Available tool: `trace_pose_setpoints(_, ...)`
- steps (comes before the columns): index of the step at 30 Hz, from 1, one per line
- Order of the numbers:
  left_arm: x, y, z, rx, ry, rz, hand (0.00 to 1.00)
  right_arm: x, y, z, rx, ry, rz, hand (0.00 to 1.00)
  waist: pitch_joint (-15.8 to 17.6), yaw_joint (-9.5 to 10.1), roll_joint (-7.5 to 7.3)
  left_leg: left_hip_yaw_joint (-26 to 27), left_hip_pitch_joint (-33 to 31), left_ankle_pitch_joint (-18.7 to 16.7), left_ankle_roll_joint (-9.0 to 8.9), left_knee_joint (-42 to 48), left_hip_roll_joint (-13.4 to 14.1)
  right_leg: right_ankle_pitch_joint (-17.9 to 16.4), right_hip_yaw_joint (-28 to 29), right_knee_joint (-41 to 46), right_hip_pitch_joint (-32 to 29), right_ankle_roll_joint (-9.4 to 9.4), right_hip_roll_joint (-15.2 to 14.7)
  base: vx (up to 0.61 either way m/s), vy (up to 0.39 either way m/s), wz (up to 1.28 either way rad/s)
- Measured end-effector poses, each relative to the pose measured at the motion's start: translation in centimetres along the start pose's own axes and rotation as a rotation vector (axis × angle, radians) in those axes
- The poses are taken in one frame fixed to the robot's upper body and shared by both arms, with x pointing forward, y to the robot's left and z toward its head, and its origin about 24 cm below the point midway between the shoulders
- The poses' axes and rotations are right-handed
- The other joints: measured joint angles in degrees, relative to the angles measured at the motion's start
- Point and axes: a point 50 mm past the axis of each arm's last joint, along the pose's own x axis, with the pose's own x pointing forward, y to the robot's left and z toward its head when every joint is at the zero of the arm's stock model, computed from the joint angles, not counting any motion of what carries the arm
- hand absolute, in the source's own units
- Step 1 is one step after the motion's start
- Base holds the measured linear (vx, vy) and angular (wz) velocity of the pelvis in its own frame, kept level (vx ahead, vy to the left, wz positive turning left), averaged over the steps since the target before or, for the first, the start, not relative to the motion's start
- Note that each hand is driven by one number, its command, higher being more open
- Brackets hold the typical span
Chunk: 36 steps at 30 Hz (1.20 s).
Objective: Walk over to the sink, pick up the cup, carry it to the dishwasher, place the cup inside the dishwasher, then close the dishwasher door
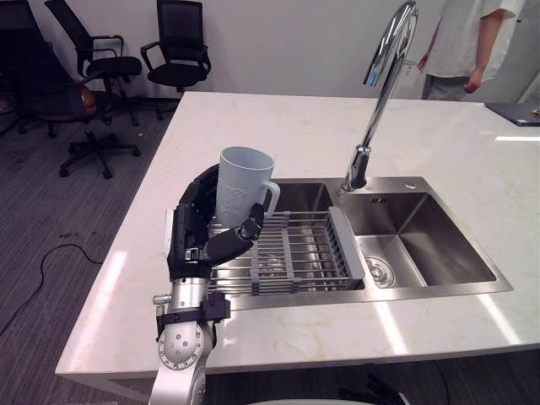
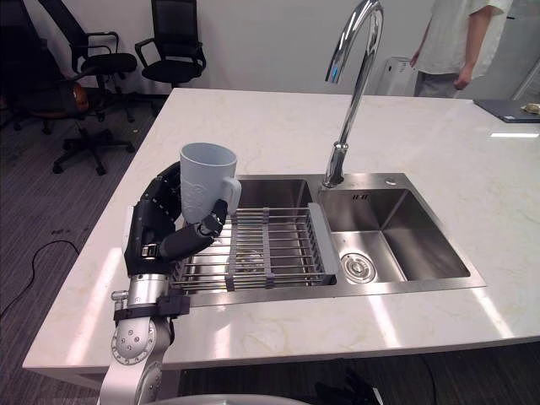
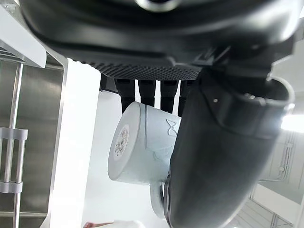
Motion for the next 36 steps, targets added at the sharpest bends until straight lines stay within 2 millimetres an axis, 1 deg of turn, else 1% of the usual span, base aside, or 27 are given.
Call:
trace_pose_setpoints(3,0.0,-0.1,0.6,-0.009,-0.029,-0.003,0.3,0.2,0.3,1.2,-0.019,-0.046,0.01,0.9,0.35,0.84,-0.08,1.47,-1.8,-1.41,0.14,3.22,0.23,-0.81,1.65,4.04,-3.07,0.64,0.05,-0.07,0.019,-0.31)
trace_pose_setpoints(4,0.0,-0.4,0.8,-0.017,-0.035,-0.012,0.3,0.3,0.5,1.8,-0.024,-0.07,0.012,0.9,0.71,0.8,-0.11,1.56,-2.56,-2.31,0.32,5.19,0.25,-1.58,1.72,7.0,-4.49,1.47,-0.24,-0.09,0.018,-0.12)
trace_pose_setpoints(6,-0.1,-0.8,0.8,-0.029,-0.034,-0.029,0.3,0.3,0.6,2.1,-0.028,-0.082,0.012,0.9,0.89,0.86,-0.16,1.26,-3.24,-3.04,0.67,7.13,0.28,-2.31,1.45,9.28,-5.24,2.08,-0.58,-0.11,0.011,0.05)
trace_pose_setpoints(7,-0.1,-1.1,0.9,-0.033,-0.038,-0.043,0.3,0.3,0.8,2.4,-0.026,-0.092,0.013,0.9,1.14,1.02,0.26,1.09,-3.89,-3.06,0.91,7.79,0.44,-3.86,1.34,11.33,-5.79,2.34,-0.87,-0.11,-0.009,0.15)
trace_pose_setpoints(8,-0.1,-1.2,1.0,-0.032,-0.042,-0.045,0.3,0.3,0.9,2.5,-0.025,-0.097,0.015,0.9,1.14,1.05,-0.03,0.9,-4.32,-3.05,0.94,8.44,0.45,-5.72,0.92,16.05,-6.76,2.23,-1.31,-0.1,-0.043,0.26)
trace_pose_setpoints(9,-0.1,-1.2,1.0,-0.012,-0.046,-0.044,0.3,0.3,1.3,2.6,-0.025,-0.101,0.018,0.9,0.82,1.18,-0.57,0.22,-4.97,-3.03,0.93,9.54,0.37,-8.79,0.17,24.16,-7.02,2.63,-2.56,-0.07,-0.092,0.31)
trace_pose_setpoints(10,-0.1,-1.2,1.1,0.003,-0.052,-0.038,0.3,0.3,1.9,2.7,-0.027,-0.105,0.031,0.9,0.48,1.83,-1.08,-0.41,-6.11,-2.94,0.79,10.92,0.37,-10.32,-0.07,28.53,-5.97,3.53,-3.96,-0.08,-0.159,0.32)
trace_pose_setpoints(11,0.0,-1.2,1.1,0.002,-0.057,-0.034,0.3,0.3,2.3,2.9,-0.037,-0.113,0.043,0.9,0.07,2.16,-1.69,-0.86,-7.78,-2.86,0.63,12.18,0.3,-11.19,0.2,28.12,-5.98,4.52,-4.34,-0.08,-0.169,0.25)
trace_pose_setpoints(12,0.0,-1.2,1.1,0.003,-0.057,-0.032,0.3,0.4,2.6,3.2,-0.056,-0.124,0.053,0.9,-0.12,2.63,-1.68,-1.36,-8.97,-2.39,-0.1,12.11,0.39,-11.29,-0.47,26.6,-6.56,4.51,-3.89,-0.12,-0.188,0.09)
trace_pose_setpoints(13,0.0,-1.2,1.2,0.005,-0.06,-0.038,0.3,0.5,3.0,4.0,-0.051,-0.148,0.059,0.9,-0.42,4.12,-1.19,-1.41,-10.12,-0.67,-0.39,10.38,0.73,-11.26,-0.28,21.24,-6.07,4.57,-2.92,-0.11,-0.139,-0.03)
trace_pose_setpoints(14,0.1,-1.3,1.3,0.003,-0.065,-0.039,0.3,0.6,3.2,4.4,-0.049,-0.163,0.063,0.9,-0.6,4.78,-0.75,-1.23,-10.88,0.34,-0.35,9.53,1.13,-11.26,-0.01,17.24,-4.97,4.55,-2.35,-0.16,-0.169,-0.08)
trace_pose_setpoints(15,0.2,-1.6,1.4,0.0,-0.075,-0.048,0.3,0.6,3.5,5.2,-0.052,-0.193,0.07,0.9,-0.92,5.4,0.61,-1.65,-13.23,2.02,-0.62,9.09,2.08,-9.98,0.4,10.79,-3.65,1.28,-0.84,-0.17,-0.159,0.14)
trace_pose_setpoints(16,0.1,-1.9,1.4,-0.007,-0.075,-0.051,0.3,0.7,3.8,6.0,-0.055,-0.22,0.071,0.9,-0.35,5.15,1.26,-3.11,-14.52,3.24,-0.96,9.13,2.8,-8.23,-0.9,8.83,-3.54,-0.08,0.23,-0.19,-0.152,0.29)
trace_pose_setpoints(18,0.0,-2.3,1.3,-0.016,-0.07,-0.072,0.3,0.7,4.1,6.2,-0.057,-0.225,0.07,0.9,0.7,4.9,1.6,-5.7,-15.28,4.49,-2.18,9.22,3.33,-7.22,-3.22,7.91,-2.47,-0.86,0.96,-0.18,-0.111,0.5)
trace_pose_setpoints(21,0.0,-2.3,1.3,-0.016,-0.07,-0.071,0.3,0.7,4.2,6.3,-0.059,-0.229,0.055,0.9,1.71,4.54,1.55,-9.34,-16.86,7.2,-2.5,8.1,2.97,-6.48,-7.0,7.69,-2.23,-2.05,0.44,-0.23,-0.077,0.6)
trace_pose_setpoints(22,0.0,-2.2,1.3,-0.016,-0.071,-0.07,0.3,0.7,4.1,6.3,-0.057,-0.228,0.049,0.9,1.88,4.41,1.2,-9.1,-16.77,6.86,-2.1,7.38,2.99,-6.17,-7.74,7.55,-2.37,-2.34,-0.19,-0.23,-0.029,0.73)
trace_pose_setpoints(23,0.1,-2.3,1.4,-0.018,-0.074,-0.073,0.3,0.7,4.2,6.2,-0.05,-0.227,0.044,0.9,2.5,4.01,0.62,-7.17,-17.87,5.37,-0.2,11.2,3.51,-5.75,-9.64,7.33,-2.49,-2.38,-1.4,-0.27,0.029,0.82)
trace_pose_setpoints(24,0.0,-2.4,1.4,-0.022,-0.073,-0.078,0.3,0.7,3.9,6.1,-0.051,-0.224,0.031,0.9,2.47,3.39,0.68,-5.68,-18.3,3.88,1.9,15.33,3.72,-5.71,-11.43,7.23,-2.15,-2.43,-2.79,-0.22,0.038,0.87)
trace_pose_setpoints(26,0.0,-2.8,1.4,-0.035,-0.076,-0.091,0.3,0.7,3.8,6.1,-0.054,-0.226,0.025,0.9,2.4,2.77,0.65,-4.19,-17.02,1.93,2.24,19.53,4.27,-5.29,-13.19,6.95,-1.8,-1.91,-4.47,-0.2,0.145,0.73)
trace_pose_setpoints(27,0.0,-3.1,1.5,-0.051,-0.077,-0.106,0.3,0.6,3.7,6.2,-0.053,-0.229,0.023,0.9,2.24,1.94,0.79,-4.15,-13.97,-0.2,2.27,21.19,4.81,-4.57,-14.48,6.44,-1.64,-0.8,-6.01,-0.2,0.25,0.67)
trace_pose_setpoints(28,-0.1,-3.2,1.4,-0.058,-0.078,-0.11,0.3,0.6,3.7,6.2,-0.053,-0.229,0.023,0.9,2.0,1.66,1.1,-4.17,-12.18,-0.97,1.76,20.23,5.06,-4.29,-14.83,6.09,-1.68,-0.2,-6.27,-0.15,0.25,0.56)
trace_pose_setpoints(29,-0.1,-3.4,1.3,-0.069,-0.073,-0.115,0.3,0.6,3.5,5.9,-0.054,-0.226,0.018,0.9,0.63,1.68,2.26,-4.08,-9.53,-3.33,-0.99,14.9,5.46,-3.83,-14.83,5.7,-2.78,0.94,-6.03,-0.09,0.232,0.14)
trace_pose_setpoints(30,0.1,-3.3,0.8,-0.057,-0.067,-0.124,0.3,0.8,4.0,5.5,-0.052,-0.203,0.027,0.9,-0.36,2.2,1.63,-3.04,-7.81,-3.83,-2.6,8.93,3.88,-2.86,-12.67,5.58,-4.14,1.91,-6.6,-0.08,0.262,0.06)
trace_pose_setpoints(31,0.1,-2.9,-0.1,-0.032,-0.033,-0.107,0.3,0.6,4.8,4.7,-0.043,-0.174,0.051,0.9,-0.9,1.79,1.14,-2.57,-6.93,-1.1,-2.27,5.11,2.1,-2.54,-10.58,3.09,-3.58,1.91,-6.47,-0.05,0.238,0.08)
trace_pose_setpoints(32,0.2,-2.8,-0.5,-0.024,-0.017,-0.107,0.3,0.5,5.0,4.2,-0.041,-0.163,0.059,0.9,-1.11,1.32,0.74,-3.01,-6.75,-0.4,-1.47,3.89,1.21,-1.71,-9.34,1.16,-2.87,2.15,-6.44,0.0,0.177,0.34)
trace_pose_setpoints(34,0.1,-2.6,-2.1,0.003,0.053,-0.11,0.3,0.8,4.9,4.2,-0.048,-0.146,0.057,0.9,-1.27,-0.15,0.7,-4.13,-6.29,1.27,0.44,2.21,-1.35,2.4,-7.58,-4.76,0.05,2.29,-7.14,0.05,0.193,0.39)
trace_pose_setpoints(36,-0.1,-2.3,-2.8,0.029,0.086,-0.12,0.3,0.9,4.8,3.9,-0.055,-0.129,0.056,0.9,-1.2,-0.11,0.87,-4.02,-5.84,1.73,0.83,1.16,-2.18,4.17,-6.65,-7.51,1.15,2.61,-7.32,0.05,0.128,0.05)
